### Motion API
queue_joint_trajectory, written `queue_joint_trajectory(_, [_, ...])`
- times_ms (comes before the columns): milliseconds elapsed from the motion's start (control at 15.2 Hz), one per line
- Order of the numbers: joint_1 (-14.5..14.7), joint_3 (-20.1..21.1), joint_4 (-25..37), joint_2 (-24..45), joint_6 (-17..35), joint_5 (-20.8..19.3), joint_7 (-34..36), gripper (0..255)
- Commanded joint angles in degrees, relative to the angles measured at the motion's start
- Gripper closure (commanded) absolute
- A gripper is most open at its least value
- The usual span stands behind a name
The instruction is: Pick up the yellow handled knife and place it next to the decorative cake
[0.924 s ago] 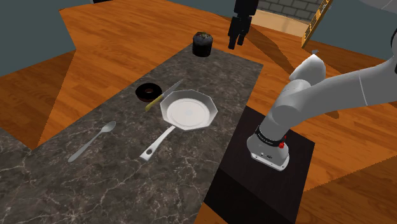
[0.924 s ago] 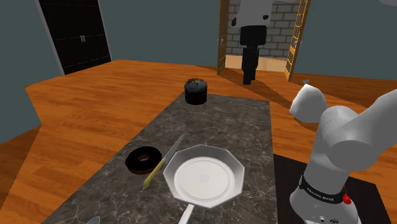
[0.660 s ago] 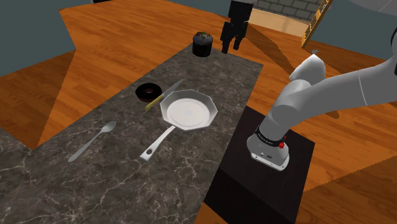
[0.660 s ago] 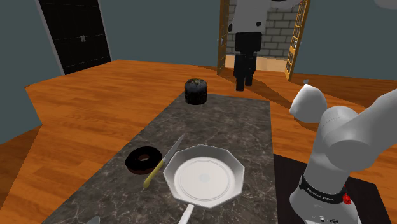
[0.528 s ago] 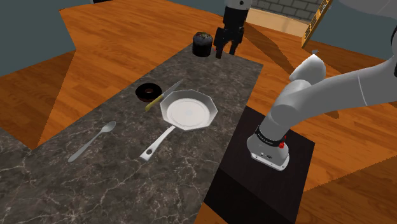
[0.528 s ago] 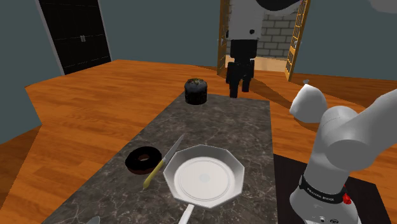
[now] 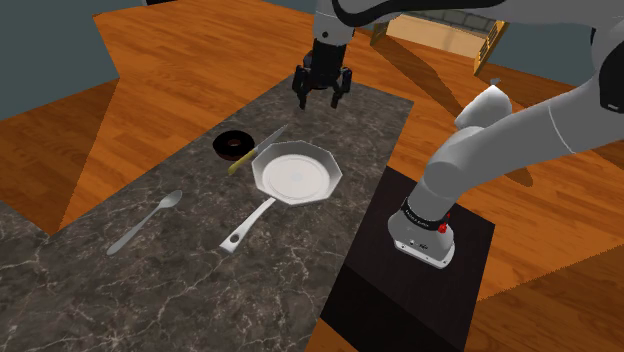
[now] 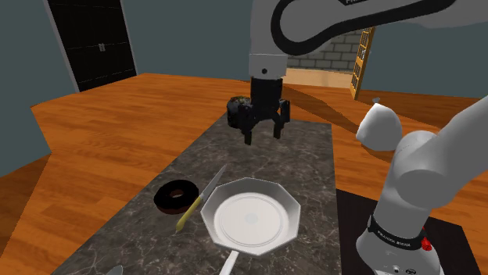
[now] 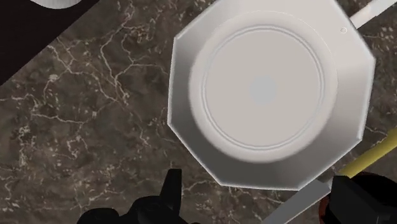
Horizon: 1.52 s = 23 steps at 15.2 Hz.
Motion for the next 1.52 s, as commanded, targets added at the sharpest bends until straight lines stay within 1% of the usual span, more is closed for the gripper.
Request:
queue_joint_trajectory(0, [-1.3,3.0,0.1,3.2,4.0,0.7,7.0,0])
queue_joint_trajectory(264, [-4.4,8.2,1.9,10.9,11.2,0.1,20.2,0])
queue_joint_trajectory(462, [-6.9,11.5,4.0,17.5,16.2,-2.1,30.6,0])
queue_joint_trajectory(726, [-9.9,14.6,7.7,26.9,21.7,-7.4,45.3,0])
queue_joint_trajectory(924, [-11.0,15.3,10.9,34.0,24.9,-12.7,56.7,0])
queue_joint_trajectory(990, [-10.9,15.1,11.3,34.7,25.2,-13.3,57.9,0])
queue_joint_trajectory(1452, [-10.4,14.9,9.2,38.8,30.8,-15.9,59.7,0])
